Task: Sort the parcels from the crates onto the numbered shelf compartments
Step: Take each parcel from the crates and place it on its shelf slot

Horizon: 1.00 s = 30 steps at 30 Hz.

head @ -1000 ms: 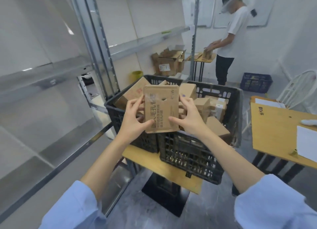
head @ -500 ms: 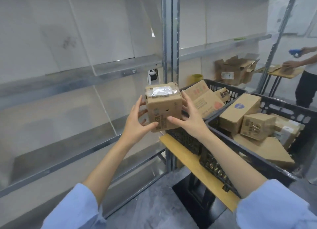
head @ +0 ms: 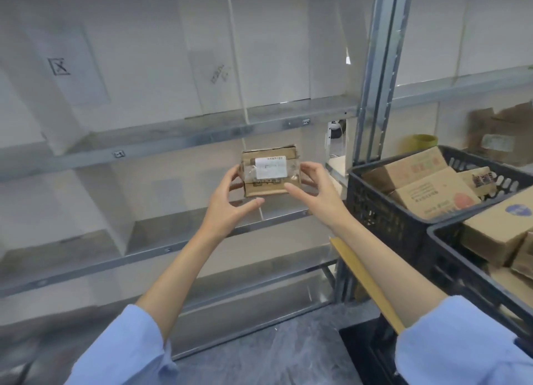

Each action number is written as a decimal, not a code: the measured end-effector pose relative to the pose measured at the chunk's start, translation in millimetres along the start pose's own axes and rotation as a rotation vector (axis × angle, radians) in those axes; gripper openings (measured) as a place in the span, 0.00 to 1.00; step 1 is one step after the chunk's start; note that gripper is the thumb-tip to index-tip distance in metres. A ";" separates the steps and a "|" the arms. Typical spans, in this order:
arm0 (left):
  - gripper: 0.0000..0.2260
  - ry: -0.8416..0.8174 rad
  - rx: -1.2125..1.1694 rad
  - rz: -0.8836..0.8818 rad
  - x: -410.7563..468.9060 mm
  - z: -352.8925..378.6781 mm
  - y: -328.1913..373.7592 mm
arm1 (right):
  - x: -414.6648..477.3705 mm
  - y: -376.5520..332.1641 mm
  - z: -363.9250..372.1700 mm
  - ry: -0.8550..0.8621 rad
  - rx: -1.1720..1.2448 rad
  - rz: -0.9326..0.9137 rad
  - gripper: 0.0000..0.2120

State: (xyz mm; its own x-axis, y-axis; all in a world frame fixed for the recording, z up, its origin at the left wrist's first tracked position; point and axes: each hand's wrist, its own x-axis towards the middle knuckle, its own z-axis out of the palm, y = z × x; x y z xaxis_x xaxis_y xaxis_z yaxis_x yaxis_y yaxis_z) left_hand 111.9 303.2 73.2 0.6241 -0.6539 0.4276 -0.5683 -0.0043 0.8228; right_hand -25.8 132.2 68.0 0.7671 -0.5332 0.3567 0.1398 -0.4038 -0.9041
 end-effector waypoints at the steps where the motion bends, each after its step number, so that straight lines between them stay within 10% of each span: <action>1: 0.33 0.019 -0.003 -0.002 -0.4 -6.0 -0.4 | 3.9 -0.3 6.0 -0.018 0.021 0.003 0.27; 11: 0.40 0.129 -0.089 -0.068 -14.8 -55.8 -21.1 | 28.2 -10.3 67.0 -0.108 -0.024 -0.087 0.36; 22: 0.26 0.300 -0.157 -0.064 -48.3 -134.5 -47.0 | 43.7 -33.5 164.7 -0.278 0.140 -0.141 0.34; 30: 0.40 0.363 -0.042 -0.077 -82.9 -222.9 -62.0 | 36.8 -65.4 256.2 -0.411 0.145 -0.188 0.47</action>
State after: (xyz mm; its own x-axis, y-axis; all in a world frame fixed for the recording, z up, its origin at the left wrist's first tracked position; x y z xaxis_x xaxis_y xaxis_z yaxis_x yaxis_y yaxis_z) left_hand 214.9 526.3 70.1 0.8179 -0.3422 0.4626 -0.4946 -0.0074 0.8691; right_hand 153.7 329.5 80.0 0.9000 -0.1109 0.4215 0.3638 -0.3415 -0.8666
